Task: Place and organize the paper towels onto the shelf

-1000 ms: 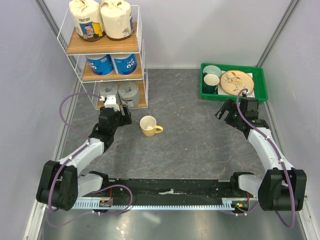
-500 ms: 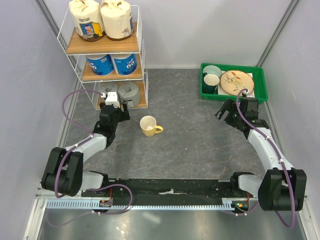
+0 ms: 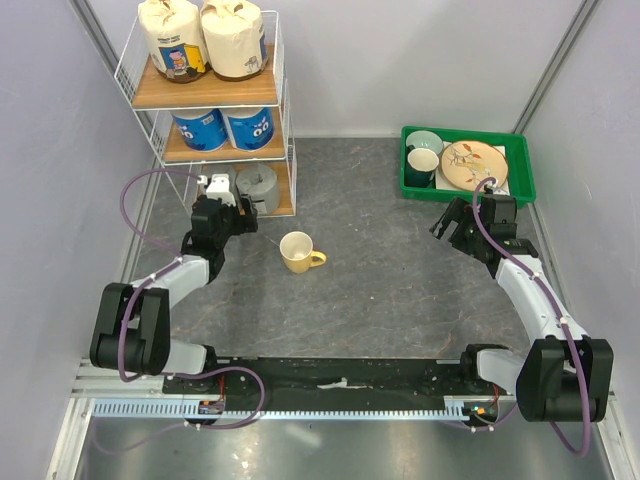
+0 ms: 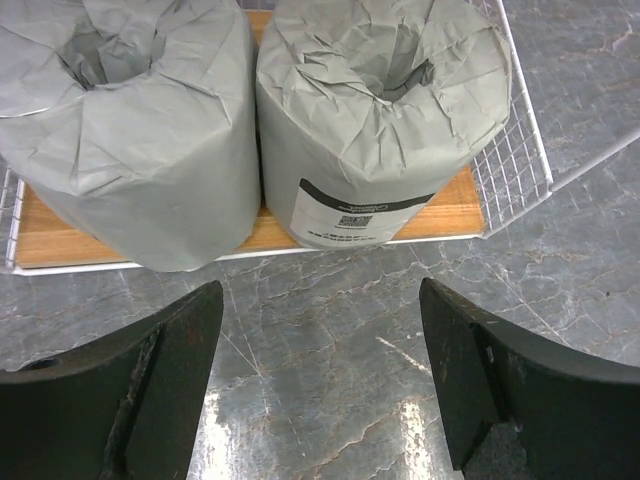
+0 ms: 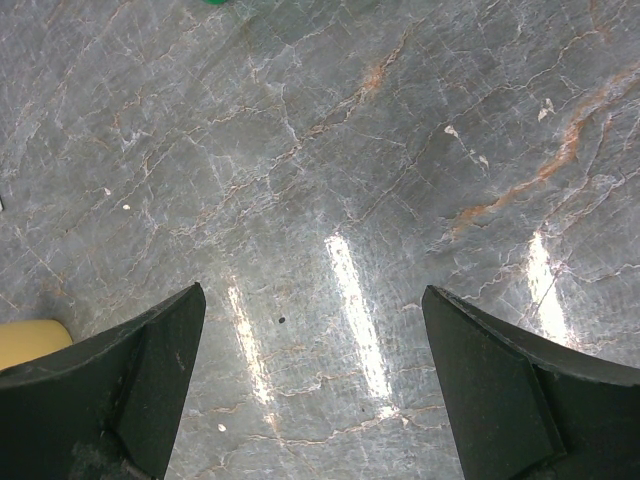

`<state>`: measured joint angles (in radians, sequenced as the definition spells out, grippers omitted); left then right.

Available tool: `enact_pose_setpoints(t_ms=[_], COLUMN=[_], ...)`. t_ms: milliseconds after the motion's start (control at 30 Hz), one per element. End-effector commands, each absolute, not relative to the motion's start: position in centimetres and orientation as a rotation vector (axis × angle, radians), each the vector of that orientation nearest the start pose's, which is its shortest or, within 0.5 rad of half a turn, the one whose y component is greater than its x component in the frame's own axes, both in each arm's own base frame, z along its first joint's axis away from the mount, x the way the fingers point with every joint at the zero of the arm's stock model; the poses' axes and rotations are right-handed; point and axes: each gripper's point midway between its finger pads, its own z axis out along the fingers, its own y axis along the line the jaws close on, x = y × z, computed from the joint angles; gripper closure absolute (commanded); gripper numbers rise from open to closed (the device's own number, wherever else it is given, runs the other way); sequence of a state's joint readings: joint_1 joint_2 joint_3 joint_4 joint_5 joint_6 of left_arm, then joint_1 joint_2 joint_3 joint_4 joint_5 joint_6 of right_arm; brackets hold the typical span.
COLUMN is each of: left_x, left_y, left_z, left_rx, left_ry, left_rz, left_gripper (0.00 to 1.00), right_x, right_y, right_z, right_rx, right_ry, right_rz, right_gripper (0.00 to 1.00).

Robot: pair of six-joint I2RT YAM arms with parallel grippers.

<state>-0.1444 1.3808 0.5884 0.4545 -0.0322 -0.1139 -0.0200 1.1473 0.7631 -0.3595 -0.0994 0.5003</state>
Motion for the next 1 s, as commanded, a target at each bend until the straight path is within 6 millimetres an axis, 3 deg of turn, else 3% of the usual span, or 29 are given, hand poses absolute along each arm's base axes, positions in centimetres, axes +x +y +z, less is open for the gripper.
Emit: enact_pose_setpoints(t_ms=[0, 967], left_x=[41.5, 43.6], left_y=[-6.8, -6.2], left_z=[13.7, 13.2], left_rx=[0.031, 0.031], left_ry=[1.876, 1.916], left_rz=[-0.244, -0.211], left_gripper=[0.14, 0.17], right_x=[32.4, 32.4], right_y=[2.8, 2.6], right_z=[12.9, 13.1], right_rx=[0.538, 0.544], right_ry=[2.243, 2.237], right_rz=[0.345, 0.334], right_gripper=[0.02, 0.02])
